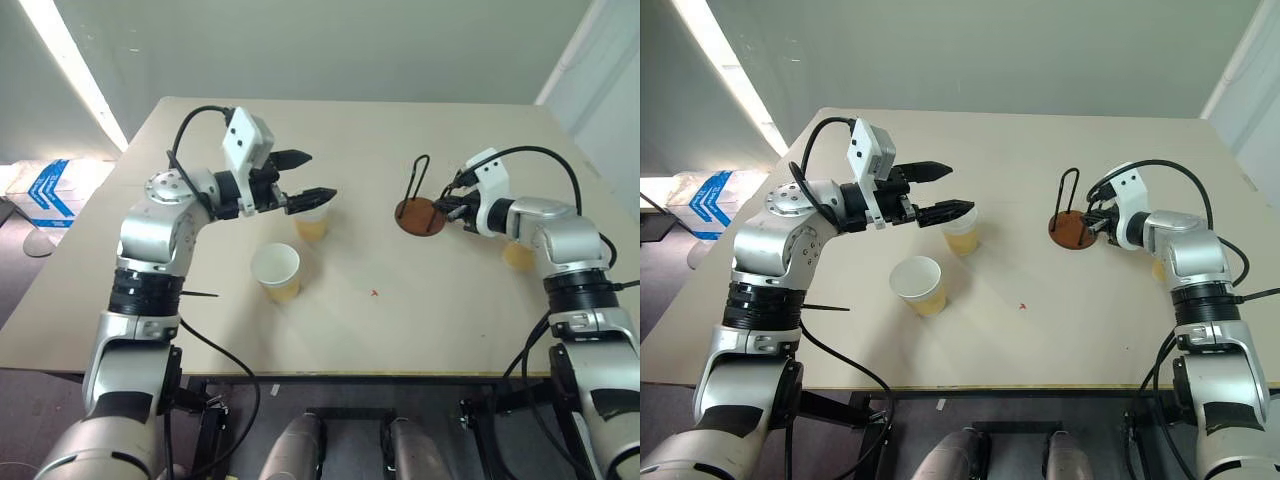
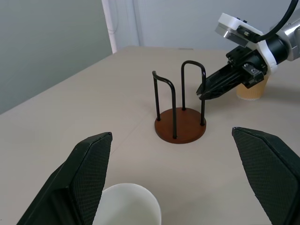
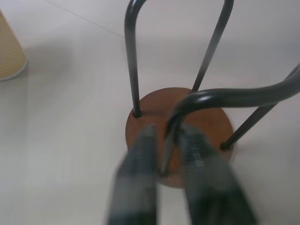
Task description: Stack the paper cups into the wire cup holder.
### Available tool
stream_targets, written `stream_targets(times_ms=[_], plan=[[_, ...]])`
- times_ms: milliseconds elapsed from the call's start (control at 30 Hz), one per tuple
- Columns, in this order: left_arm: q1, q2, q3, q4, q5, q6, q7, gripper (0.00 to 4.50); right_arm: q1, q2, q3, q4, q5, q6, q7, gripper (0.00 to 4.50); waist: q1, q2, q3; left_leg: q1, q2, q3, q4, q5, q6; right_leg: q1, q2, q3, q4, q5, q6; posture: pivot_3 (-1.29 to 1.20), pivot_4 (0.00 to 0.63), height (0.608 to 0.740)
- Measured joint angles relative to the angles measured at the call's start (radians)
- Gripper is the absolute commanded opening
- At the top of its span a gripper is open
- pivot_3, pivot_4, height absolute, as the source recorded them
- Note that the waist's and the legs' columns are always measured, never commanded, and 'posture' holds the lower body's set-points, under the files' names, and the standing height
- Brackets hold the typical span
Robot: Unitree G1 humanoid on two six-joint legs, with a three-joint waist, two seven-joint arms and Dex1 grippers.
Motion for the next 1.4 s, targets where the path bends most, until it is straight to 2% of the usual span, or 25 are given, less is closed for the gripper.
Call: stream_targets(times_ms=[133, 233, 467, 667, 933, 1133, 1267, 1400], plan=[[0.002, 0.001, 0.0, -0.007, -0.001, 0.002, -0.001, 4.5, 0.008, 0.002, -0.004, -0.022, 0.002, 0.009, -0.003, 0.04, 0.0, 0.0, 0.0, 0.0, 0.0, 0.0, 0.0, 0.0, 0.0, 0.0, 0.0, 0.0, 0.0, 0.0, 0.0, 0.0, 0.15, 0.74], [0.009, 0.01, 0.0, -0.026, -0.006, 0.018, -0.013, 4.5, 0.058, -0.019, -0.003, -0.127, 0.025, 0.029, 0.047, 0.04, 0.0, 0.0, 0.0, -0.003, 0.0, 0.0, 0.0, 0.0, -0.001, -0.002, 0.0, -0.001, 0.0, 0.0, 0.0, 0.0, 0.15, 0.74], [0.074, 0.131, -0.002, -0.129, -0.072, 0.116, -0.158, 4.5, 0.223, -0.199, 0.0, -0.596, 0.181, 0.181, 0.247, 0.04, -0.001, 0.0, 0.0, -0.006, 0.001, 0.0, 0.0, 0.0, -0.003, -0.003, 0.001, -0.002, -0.003, -0.001, 0.001, 0.0, 0.15, 0.74], [0.13, 0.243, -0.018, -0.251, -0.141, 0.174, -0.308, 4.5, 0.3, -0.272, 0.01, -0.826, 0.264, 0.25, 0.298, 0.04, -0.001, 0.0, 0.0, -0.004, 0.001, 0.0, 0.0, 0.0, -0.003, -0.002, 0.001, -0.002, -0.003, -0.005, -0.006, 0.0, 0.15, 0.74], [0.137, 0.29, -0.047, -0.269, -0.137, 0.169, -0.371, 4.5, 0.343, -0.283, 0.09, -0.867, 0.238, 0.211, 0.294, 0.04, -0.002, 0.0, 0.0, -0.003, 0.001, -0.002, 0.0, -0.001, -0.001, -0.002, 0.001, -0.001, 0.0, -0.002, -0.01, 0.0, 0.15, 0.74], [0.141, 0.291, -0.047, -0.269, -0.129, 0.159, -0.37, 4.5, 0.36, -0.27, 0.13, -0.841, 0.193, 0.151, 0.273, 0.04, -0.004, -0.001, 0.0, -0.002, 0.001, -0.002, 0.0, 0.001, -0.002, -0.002, 0.001, -0.001, 0.002, -0.001, -0.011, 0.0, 0.15, 0.74], [0.152, 0.291, -0.047, -0.268, -0.123, 0.151, -0.368, 4.5, 0.375, -0.255, 0.146, -0.817, 0.16, 0.112, 0.259, 0.04, -0.006, -0.001, 0.0, -0.003, 0.001, -0.002, 0.0, 0.004, 0.004, -0.002, 0.001, -0.001, 0.002, -0.001, -0.011, 0.0, 0.15, 0.74], [0.152, 0.291, -0.048, -0.268, -0.111, 0.145, -0.367, 4.5, 0.409, -0.258, 0.157, -0.801, 0.13, 0.096, 0.251, 1.19, -0.006, -0.002, -0.001, -0.003, 0.001, -0.002, -0.001, 0.004, 0.005, -0.002, 0.001, -0.001, 0.001, -0.002, -0.01, 0.0, 0.15, 0.74]])
